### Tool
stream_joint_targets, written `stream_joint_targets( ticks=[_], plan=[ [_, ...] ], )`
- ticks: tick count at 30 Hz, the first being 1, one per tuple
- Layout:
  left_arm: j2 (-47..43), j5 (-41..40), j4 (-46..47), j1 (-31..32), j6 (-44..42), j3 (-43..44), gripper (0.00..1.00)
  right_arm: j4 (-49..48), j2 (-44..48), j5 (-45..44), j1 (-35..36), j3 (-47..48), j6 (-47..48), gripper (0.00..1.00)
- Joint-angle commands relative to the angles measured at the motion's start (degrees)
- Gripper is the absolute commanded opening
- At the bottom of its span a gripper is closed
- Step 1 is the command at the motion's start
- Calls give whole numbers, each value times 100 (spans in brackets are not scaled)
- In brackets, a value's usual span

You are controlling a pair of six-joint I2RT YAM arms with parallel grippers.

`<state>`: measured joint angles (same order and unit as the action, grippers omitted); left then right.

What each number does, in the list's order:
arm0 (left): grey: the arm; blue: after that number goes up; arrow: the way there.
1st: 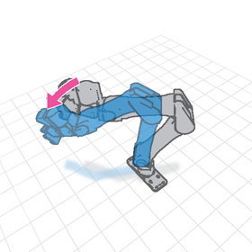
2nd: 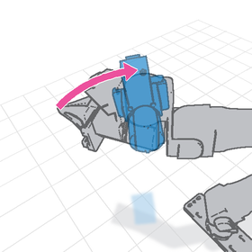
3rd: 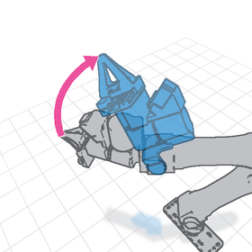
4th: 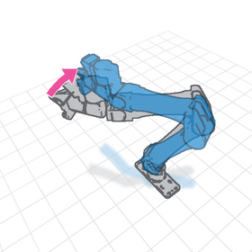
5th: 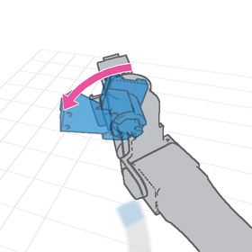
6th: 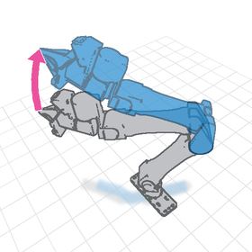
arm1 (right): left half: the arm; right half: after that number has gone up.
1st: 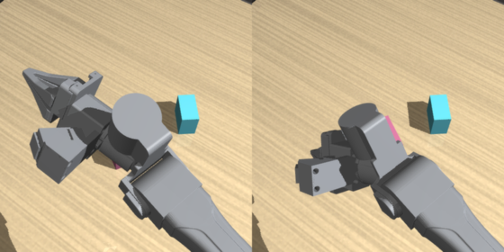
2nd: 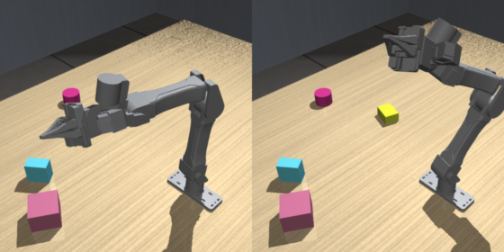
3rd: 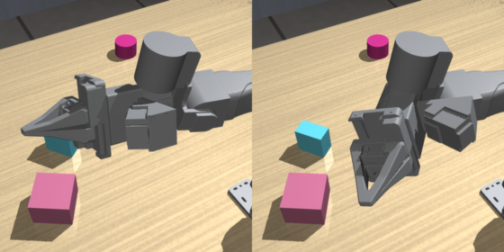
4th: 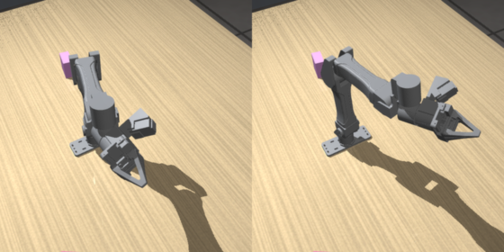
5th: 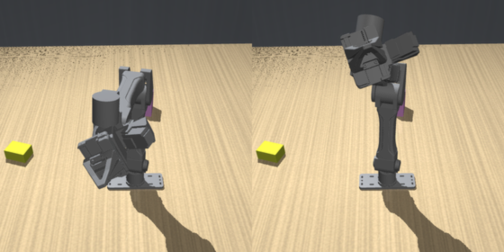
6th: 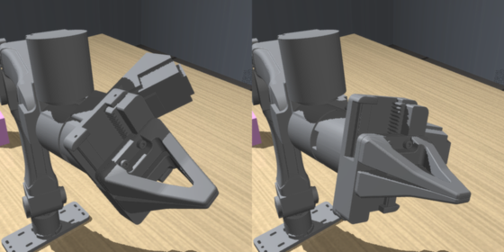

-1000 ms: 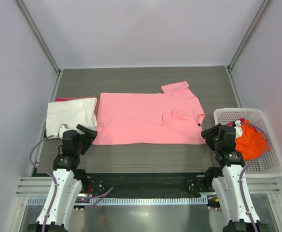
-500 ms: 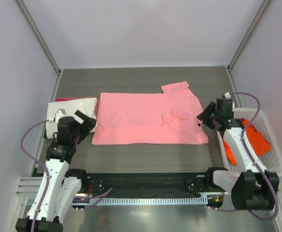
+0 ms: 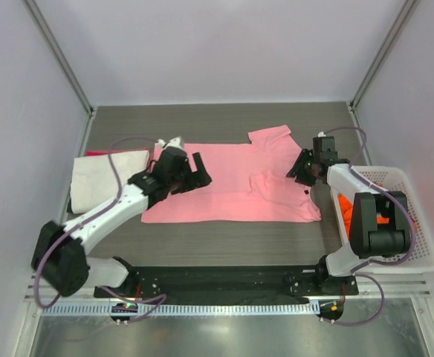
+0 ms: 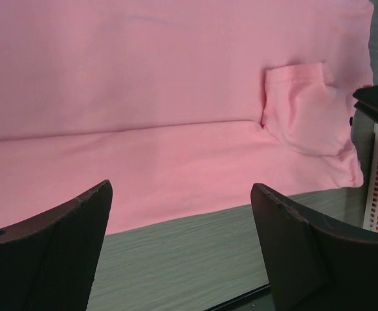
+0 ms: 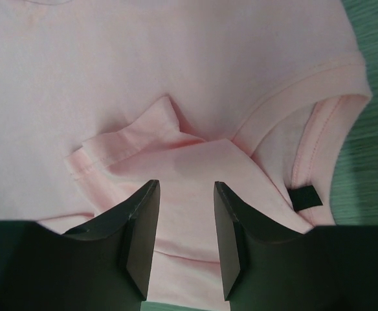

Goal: Fold and stack the t-shirts
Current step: Fold the tshirt

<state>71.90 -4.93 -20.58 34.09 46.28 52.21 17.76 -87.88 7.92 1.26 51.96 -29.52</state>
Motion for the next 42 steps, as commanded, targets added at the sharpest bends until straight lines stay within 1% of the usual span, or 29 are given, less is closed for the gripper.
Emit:
stream_joint_targets(
  ticks=[1, 2, 3, 4, 5, 6, 7, 9, 10, 11, 13, 14, 16, 18, 19, 20, 22, 24, 25, 30, 31, 35, 39, 42],
  plan=[
    [990, -26, 739, 493, -242, 842, 87, -474, -89, 113, 76, 253, 130, 45],
    [1271, -17, 783, 676, -295, 1027, 86, -484, -133, 78, 103, 261, 113, 45],
    [1735, 1, 818, 748, -304, 1411, 85, -493, -194, 52, 112, 279, 113, 46],
    [2001, 114, 845, 801, -304, 1589, 84, -519, -247, 34, 120, 296, 104, 47],
    [2221, 176, 862, 854, -313, 1765, 80, -554, -291, 60, 129, 305, 87, 48],
    [2432, 246, 871, 872, -278, 1958, 78, -580, -335, 95, 129, 305, 87, 49],
    [2852, 334, 880, 880, -260, 2265, 77, -598, -431, 113, 129, 314, 69, 50],
    [3214, 466, 906, 907, -243, 2565, 74, -633, -511, 87, 129, 314, 60, 50],
    [3512, 475, 906, 916, -251, 2819, 70, -703, -555, 34, 129, 314, 34, 50],
    [3681, 684, 906, 916, -260, 2943, 66, -721, -573, -27, 129, 332, 25, 50],
    [3927, 783, 924, 933, -286, 3259, 60, -887, -573, -63, 129, 314, -19, 50],
    [4137, 818, 924, 968, -295, 3331, 58, -958, -590, -98, 129, 306, -71, 50],
    [4305, 967, 959, 1003, -313, 3480, 54, -1055, -643, -72, 129, 367, -89, 50],
    [4481, 1002, 994, 1100, -313, 3647, 53, -1081, -792, 94, 129, 454, -115, 50],
    [4526, 1037, 1012, 1126, -313, 3682, 49, -1108, -827, 139, 138, 472, -133, 50],
    [4604, 1064, 1029, 1179, -287, 3744, 49, -1117, -880, 183, 199, 464, -133, 50],
    [4693, 1196, 1161, 1214, -260, 3797, 44, -1117, -907, 201, 269, 437, -124, 49],
    [4868, 1266, 1275, 1241, -155, 3911, 43, -1073, -881, 227, 375, 324, -142, 49],
    [4930, 1292, 1302, 1241, -120, 3955, 40, -1090, -837, 245, 401, 253, -159, 48],
    [5229, 1284, 1320, 1241, -146, 4201, 37, -1292, -337, 482, 454, -422, -256, 47],
    [5307, 1284, 1328, 1241, -146, 4245, 34, -1319, -127, 526, 463, -520, -274, 47],
    [5484, 1293, 1355, 1241, -155, 4280, 30, -1520, 375, 684, 454, -1037, -326, 47],
    [5510, 1266, 1530, 1241, -102, 4132, 27, -1547, 675, 737, 463, -1276, -204, 47],
    [5502, 1258, 1741, 1241, -76, 4008, 27, -1442, 711, 536, 463, -1242, -124, 47]
  ],
)
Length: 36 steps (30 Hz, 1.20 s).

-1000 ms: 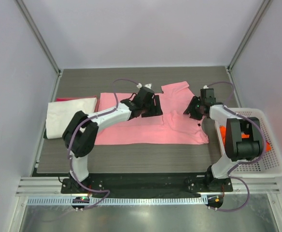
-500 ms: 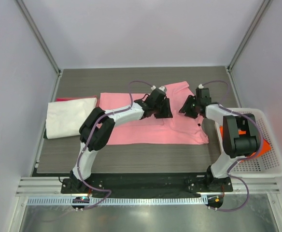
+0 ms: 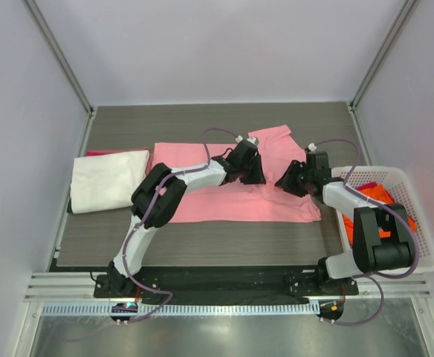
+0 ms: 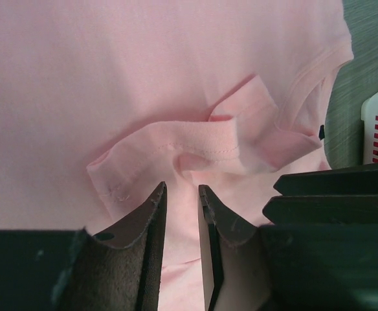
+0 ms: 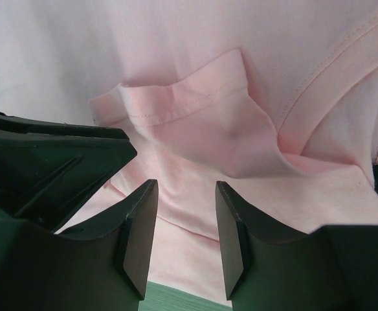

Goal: Fold and stack the t-shirts
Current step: Fold the tshirt

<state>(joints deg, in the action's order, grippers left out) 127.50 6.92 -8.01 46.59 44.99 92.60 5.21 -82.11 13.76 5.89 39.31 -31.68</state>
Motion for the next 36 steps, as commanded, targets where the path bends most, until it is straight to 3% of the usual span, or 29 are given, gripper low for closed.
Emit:
stream_joint_targets(
  ticks=[1, 16, 29, 33, 36],
  plan=[
    [-15, 73, 502, -9, 53, -14, 27, -161, 125, -110, -9, 68, 92, 46],
    [64, 125, 950, -18, 80, -506, 24, 683, -982, -1876, -18, 1465, 443, 43],
    [231, 222, 1504, -62, 326, -980, 21, 454, -1537, -1455, 44, 1571, 514, 41],
    [214, 275, 1548, -106, 326, -1033, 21, 384, -1510, -1183, 44, 1518, 514, 34],
    [170, 310, 1539, -150, 317, -1077, 20, 358, -1449, -1121, 52, 1439, 505, 24]
  ],
)
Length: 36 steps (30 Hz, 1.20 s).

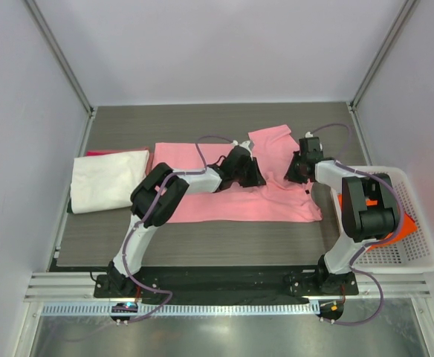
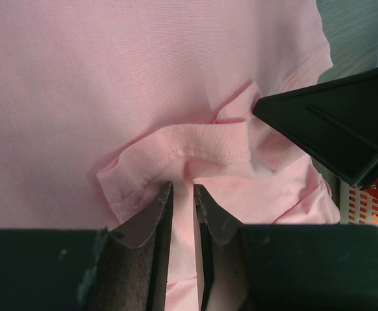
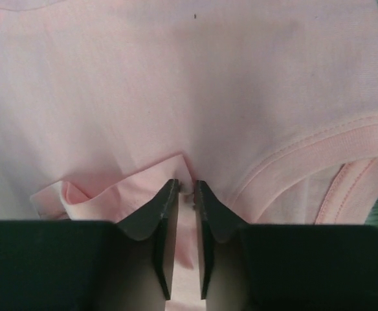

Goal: Fold and stack the t-shirts
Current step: Fold the tshirt

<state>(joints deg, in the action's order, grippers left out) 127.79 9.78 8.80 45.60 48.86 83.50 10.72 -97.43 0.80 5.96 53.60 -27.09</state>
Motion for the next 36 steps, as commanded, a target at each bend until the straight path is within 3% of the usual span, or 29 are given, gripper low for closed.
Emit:
stream_joint_targets(
  ticks=[1, 8, 22, 28, 29, 30, 31, 36],
  plan=[
    [133, 33, -141, -60, -70, -168, 20, -219, 101, 210, 37, -16, 46, 20],
    [115, 68, -133, -87, -114, -203, 17, -123, 145, 132, 46, 115, 64, 1],
    [53, -213, -326, -87, -61, -273, 15, 448, -408, -1020, 2, 1196, -147, 2],
    [10, -284, -379, -87, -114, -273, 15, 519, -733, -1336, -24, 1486, -200, 15],
    [-8, -319, -379, -87, -114, -273, 15, 519, -760, -1363, -16, 1538, -200, 23],
    [-34, -336, -379, -96, -122, -282, 15, 527, -769, -1372, -24, 1548, -209, 38],
    [-113, -363, -379, -87, -149, -299, 15, 536, -699, -1407, -24, 1539, -209, 43],
    [-508, -582, -738, -130, -377, -151, 23, 457, -453, -1451, -24, 1547, -200, 47]
  ],
)
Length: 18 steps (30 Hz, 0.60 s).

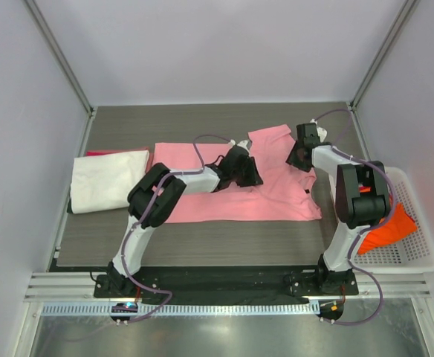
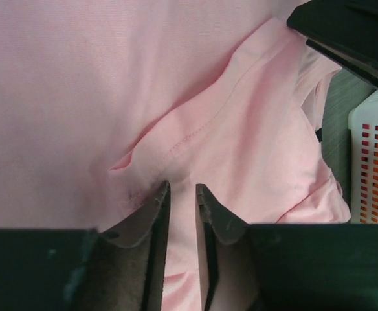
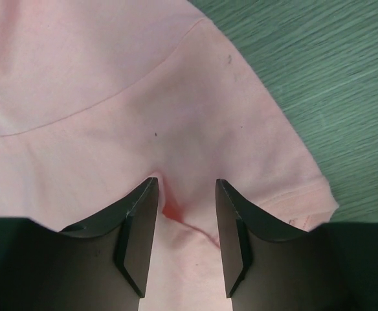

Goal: Fold and stack the t-shirts
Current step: Fold the tshirt

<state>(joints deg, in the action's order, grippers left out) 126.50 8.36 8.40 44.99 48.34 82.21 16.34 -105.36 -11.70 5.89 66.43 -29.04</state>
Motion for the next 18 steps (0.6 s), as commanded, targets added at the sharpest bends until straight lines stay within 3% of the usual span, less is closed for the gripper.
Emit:
stream_joint_targets(
  ticks=[1, 2, 7, 8, 14, 16, 18],
  plan=[
    [-528, -458, -752, -104, -394, 5, 27, -113, 350, -157, -18, 360, 3, 46],
    [-617, -493, -813, -192, -404, 49, 36, -105, 350, -87, -18, 431, 21, 46],
    [-960, -432, -1270, -684, -404, 102, 51, -113, 51, 107, -44, 967, 38, 45],
    [-1021, -432, -1323, -894, -456, 76, 58, -148, -28, 142, -70, 1203, 38, 46],
    [-1487, -765, -1604, -1720, -702, 57, 91, -131, -1090, 168, -141, 2557, 21, 57],
    [-1426, -1062, -1868, -2089, -756, 328, 98, -87, -1581, 247, -220, 3126, -23, 61],
    [-1208, -1389, -2078, -2345, -738, 540, 100, -17, -1942, 230, -264, 3523, -41, 63]
  ],
)
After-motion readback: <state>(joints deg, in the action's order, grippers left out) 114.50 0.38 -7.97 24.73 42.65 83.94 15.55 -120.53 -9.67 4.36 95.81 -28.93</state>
